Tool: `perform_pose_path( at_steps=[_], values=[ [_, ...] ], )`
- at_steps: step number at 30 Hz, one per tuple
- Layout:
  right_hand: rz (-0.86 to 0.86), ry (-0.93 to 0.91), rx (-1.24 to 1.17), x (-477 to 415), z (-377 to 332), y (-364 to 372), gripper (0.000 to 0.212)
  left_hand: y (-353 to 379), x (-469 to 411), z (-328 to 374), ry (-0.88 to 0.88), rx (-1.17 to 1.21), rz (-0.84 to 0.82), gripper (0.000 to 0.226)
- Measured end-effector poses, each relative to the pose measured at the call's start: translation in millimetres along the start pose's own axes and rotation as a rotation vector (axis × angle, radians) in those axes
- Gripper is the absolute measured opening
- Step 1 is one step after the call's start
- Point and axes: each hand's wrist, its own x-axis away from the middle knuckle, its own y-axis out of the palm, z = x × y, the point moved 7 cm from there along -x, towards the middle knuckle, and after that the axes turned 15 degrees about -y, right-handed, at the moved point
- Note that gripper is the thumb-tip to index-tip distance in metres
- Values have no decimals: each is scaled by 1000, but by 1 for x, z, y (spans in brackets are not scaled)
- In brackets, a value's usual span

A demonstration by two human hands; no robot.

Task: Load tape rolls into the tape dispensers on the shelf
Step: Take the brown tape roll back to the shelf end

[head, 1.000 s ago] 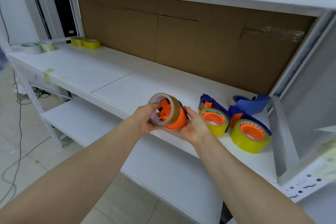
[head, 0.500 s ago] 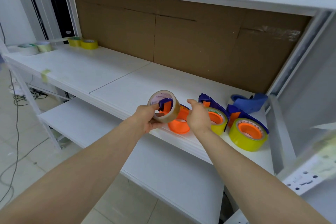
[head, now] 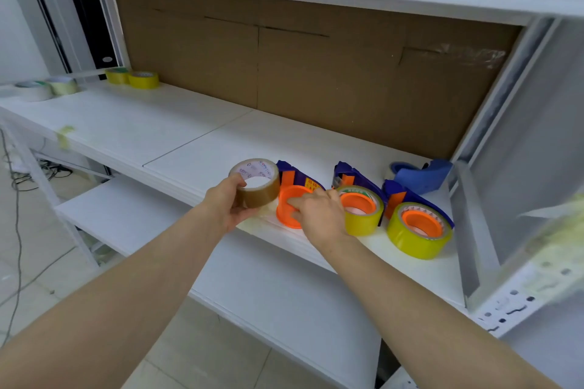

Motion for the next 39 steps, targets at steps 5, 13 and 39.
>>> perform_pose_path(
  at_steps=[5, 13, 39],
  values=[
    [74, 49, -97, -2, 2, -7, 44, -9, -5, 10, 39, 73, 46, 40],
    [65, 80, -244, -1, 13, -2, 32, -11, -25, 20, 54, -71, 192, 40],
    [416, 499, -387, 69, 97, -23, 28, 22, -39, 26, 132, -189, 240, 30]
  ],
)
